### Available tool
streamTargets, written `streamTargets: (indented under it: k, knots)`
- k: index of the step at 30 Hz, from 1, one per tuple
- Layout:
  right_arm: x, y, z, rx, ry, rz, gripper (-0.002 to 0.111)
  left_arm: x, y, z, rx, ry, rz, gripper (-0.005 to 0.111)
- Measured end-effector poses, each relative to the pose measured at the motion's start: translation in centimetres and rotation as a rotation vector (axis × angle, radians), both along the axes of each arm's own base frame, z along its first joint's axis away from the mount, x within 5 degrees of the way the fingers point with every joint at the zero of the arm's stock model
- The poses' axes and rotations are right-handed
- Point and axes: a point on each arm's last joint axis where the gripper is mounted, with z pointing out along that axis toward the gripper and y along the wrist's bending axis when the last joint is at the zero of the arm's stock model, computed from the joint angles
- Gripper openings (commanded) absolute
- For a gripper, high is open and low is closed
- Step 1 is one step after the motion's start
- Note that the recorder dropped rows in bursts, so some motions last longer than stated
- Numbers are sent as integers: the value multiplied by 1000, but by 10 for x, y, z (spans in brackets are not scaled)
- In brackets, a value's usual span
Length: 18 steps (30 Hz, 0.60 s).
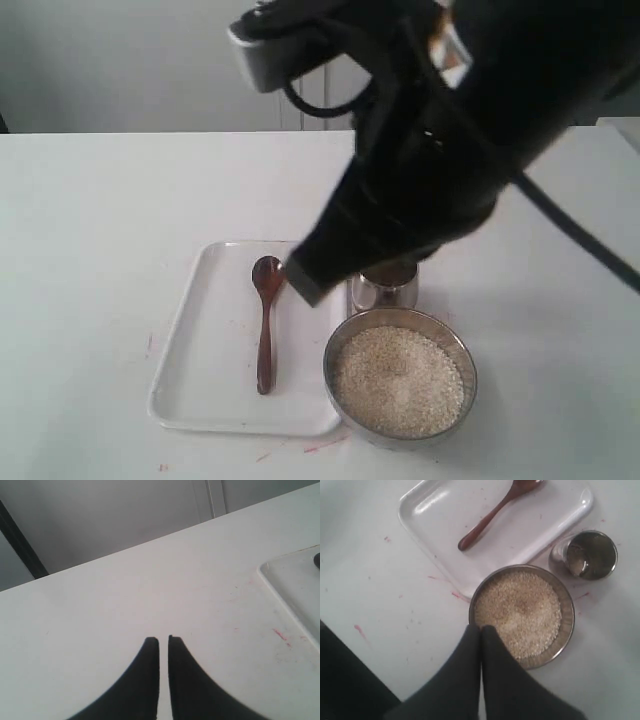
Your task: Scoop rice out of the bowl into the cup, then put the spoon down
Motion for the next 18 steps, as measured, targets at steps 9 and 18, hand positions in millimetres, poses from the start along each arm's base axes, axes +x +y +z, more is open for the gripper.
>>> streamTargets:
  k: [9,18]
  knots:
    - [-71,-59,3,115,-25,23,0,0,0,0,0,0,0,14]
    - [-151,-119,10,388,-109,74,0,0,0,0,0,0,0,14]
